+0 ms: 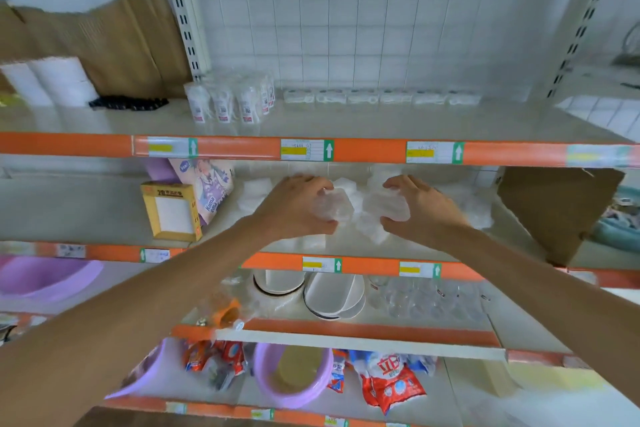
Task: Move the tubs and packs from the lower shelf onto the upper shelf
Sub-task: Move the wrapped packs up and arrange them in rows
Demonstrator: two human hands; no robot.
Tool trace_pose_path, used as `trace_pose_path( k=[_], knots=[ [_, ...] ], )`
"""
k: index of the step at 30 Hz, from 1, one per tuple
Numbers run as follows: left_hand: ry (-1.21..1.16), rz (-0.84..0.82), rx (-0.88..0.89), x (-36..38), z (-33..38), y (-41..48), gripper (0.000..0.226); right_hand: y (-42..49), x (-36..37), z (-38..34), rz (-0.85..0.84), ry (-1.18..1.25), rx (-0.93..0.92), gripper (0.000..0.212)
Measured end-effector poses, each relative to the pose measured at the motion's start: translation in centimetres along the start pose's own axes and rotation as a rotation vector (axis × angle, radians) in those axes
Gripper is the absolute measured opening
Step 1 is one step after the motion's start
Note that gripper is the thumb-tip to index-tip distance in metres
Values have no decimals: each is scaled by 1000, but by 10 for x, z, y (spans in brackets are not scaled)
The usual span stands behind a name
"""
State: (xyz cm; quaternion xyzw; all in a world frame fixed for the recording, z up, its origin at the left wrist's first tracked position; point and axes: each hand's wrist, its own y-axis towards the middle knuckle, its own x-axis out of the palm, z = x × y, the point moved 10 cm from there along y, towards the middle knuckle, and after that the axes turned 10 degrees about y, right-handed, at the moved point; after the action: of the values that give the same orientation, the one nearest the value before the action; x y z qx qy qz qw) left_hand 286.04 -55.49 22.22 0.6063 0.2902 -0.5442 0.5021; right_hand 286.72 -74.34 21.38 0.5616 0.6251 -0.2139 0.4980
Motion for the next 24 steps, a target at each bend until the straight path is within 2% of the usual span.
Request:
trace_pose_path(
  k=[8,13,20,24],
  knots=[
    [-47,153,-6,-68,-9,11,68,10,-64,-36,142,14,-41,60],
    [-140,174,-41,-88,-17,35,73,36,-90,-35,213,42,-43,62],
    [-261,176,-113,-69,-43,96,77,103,-83,0,143,22,-28,62],
    [-348,125,-121,-57,-59,143,67,155,-73,14,73,58,-83,60]
  ],
)
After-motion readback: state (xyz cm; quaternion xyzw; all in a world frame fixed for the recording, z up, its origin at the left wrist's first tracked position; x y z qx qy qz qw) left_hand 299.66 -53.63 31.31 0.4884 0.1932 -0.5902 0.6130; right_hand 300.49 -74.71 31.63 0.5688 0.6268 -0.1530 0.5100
